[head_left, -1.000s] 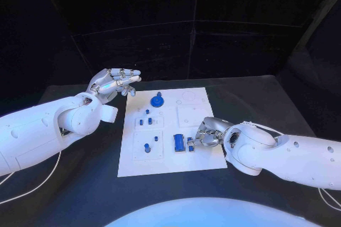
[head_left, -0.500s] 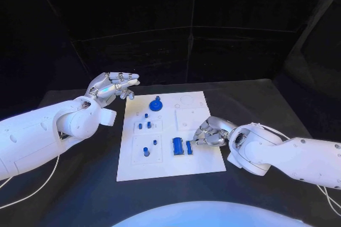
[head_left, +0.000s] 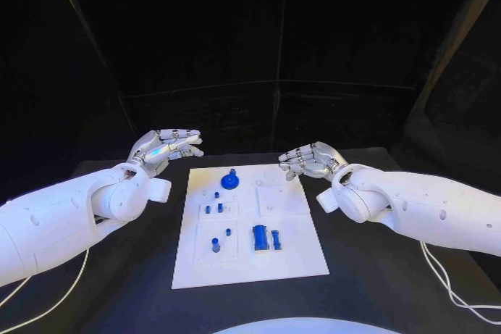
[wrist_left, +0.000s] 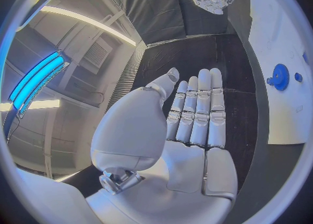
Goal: Assemble the parts on the task board
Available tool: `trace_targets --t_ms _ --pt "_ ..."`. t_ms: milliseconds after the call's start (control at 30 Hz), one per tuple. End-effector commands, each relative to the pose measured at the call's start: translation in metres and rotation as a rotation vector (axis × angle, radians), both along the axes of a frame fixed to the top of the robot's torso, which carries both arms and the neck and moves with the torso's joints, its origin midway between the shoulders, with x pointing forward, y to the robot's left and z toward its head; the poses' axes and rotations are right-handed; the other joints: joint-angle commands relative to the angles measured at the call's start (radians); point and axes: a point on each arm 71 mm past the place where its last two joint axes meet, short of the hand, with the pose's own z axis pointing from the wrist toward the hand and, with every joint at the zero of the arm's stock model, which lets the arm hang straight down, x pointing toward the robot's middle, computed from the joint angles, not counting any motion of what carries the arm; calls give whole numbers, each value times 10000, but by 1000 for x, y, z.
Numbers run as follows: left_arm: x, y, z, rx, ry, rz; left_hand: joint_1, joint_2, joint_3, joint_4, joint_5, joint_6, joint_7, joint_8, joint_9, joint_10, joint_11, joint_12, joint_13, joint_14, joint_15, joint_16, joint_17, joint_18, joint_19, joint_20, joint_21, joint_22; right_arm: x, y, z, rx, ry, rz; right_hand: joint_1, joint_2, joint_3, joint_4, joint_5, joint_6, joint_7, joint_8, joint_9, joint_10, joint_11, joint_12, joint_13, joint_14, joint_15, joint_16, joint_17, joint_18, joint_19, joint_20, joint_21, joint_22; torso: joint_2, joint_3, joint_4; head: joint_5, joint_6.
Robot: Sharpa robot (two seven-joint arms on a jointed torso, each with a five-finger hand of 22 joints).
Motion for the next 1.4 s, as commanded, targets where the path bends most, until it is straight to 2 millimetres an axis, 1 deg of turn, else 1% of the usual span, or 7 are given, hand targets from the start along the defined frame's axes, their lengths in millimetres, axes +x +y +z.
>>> trace_targets --t_ms 33,400,433,733,767,1033,1400 --pt "6 5 -6 -455 138 715 -21 -17 -109 148 66 -174 6 -83 -43 -63 193 -407 -7 -177 259 -1446 -611 53 -754 412 -1020 -842 21 -5 0 2426 -137 -500 58 -22 170 73 -16 -65 123 0 -470 283 48 -727 -1557 22 219 -1374 -1006 125 208 316 -1138 -870 -276 -9 -8 98 245" --pt "16 9 -39 -445 537 1973 162 130 -776 282 21 -550 -187 -379 -67 -530 590 -1421 -18 -250 733 -3698 -1581 171 -1701 987 -2212 -2286 60 7 -11 3023 -449 -792 -253 -33 403 -230 -51 13 236 -1 -1498 459 311 -1202 -3606 746 385 -2990 -2683 135 1145 479 -2983 -2463 -374 53 138 60 641" --pt "13 5 -41 -190 679 1383 -3948 603 -1378 74 -501 -3373 -684 -1128 -717 -3533 20 -2170 -643 -3090 247 -4285 -1886 -506 -3906 142 -2869 -3170 59 6 -15 2184 -220 -1055 -4745 -156 548 -615 -612 -2873 -352 -633 -1913 -2970 -140 -1829 -4280 -2827 -560 -3786 -3025 -518 -2096 -119 -3498 -2899 -360 27 66 72 573" --pt "5 -4 -37 15 583 1680 -6497 603 -1827 74 -501 -5256 -991 -1128 -717 -5500 -316 -2170 -643 -4856 -53 -4742 -2641 -664 -5364 -387 -2869 -3790 49 13 -9 2415 -403 -1355 -7667 -156 548 -893 -1021 -4635 -702 -633 -2220 -5067 -368 -1829 -4280 -5065 -560 -3786 -3934 -689 -4086 -482 -3908 -3249 -161 126 -87 516 898" --pt "3 -5 -37 61 559 1746 -6767 603 -1873 74 -501 -5448 -1024 -1128 -717 -5700 -354 -2170 -643 -5044 -85 -4786 -2641 -665 -5512 -444 -2869 -3851 46 15 -8 2464 -440 -1423 -7985 -156 548 -1599 -1062 -4836 -743 -633 -2945 -5307 -1077 -1829 -4280 -5316 -560 -3786 -3934 -689 -4313 -523 -3949 -3281 -121 146 -118 605 963" --pt "-25 -25 -23 605 204 2543 -8626 603 -2134 74 -501 -6757 -1821 -1128 -717 -7077 -1257 -2170 -643 -6334 -871 -5058 -2641 -881 -6539 -829 -2869 -4258 13 32 10 2953 -775 -2241 -9997 -156 548 -1599 -1327 -6106 -1683 -633 -2945 -6811 -1077 -1829 -4280 -6894 -560 -3786 -3934 -906 -5737 -793 -4819 -4025 42 227 -243 967 1228" --pt "-58 -43 -3 1128 -268 3366 -10431 603 -2892 74 -501 -8032 -1821 -1128 -717 -8421 -1257 -2170 -643 -7582 -871 -5761 -2641 -1688 -7532 -1820 -2869 -5303 -22 44 29 3220 -919 -2946 -12041 -156 548 -1599 -2040 -7391 -1683 -633 -2945 -8337 -1077 -1829 -4280 -8494 -560 -3786 -3934 -1717 -7181 -1507 -4819 -4025 42 227 -243 967 1228"
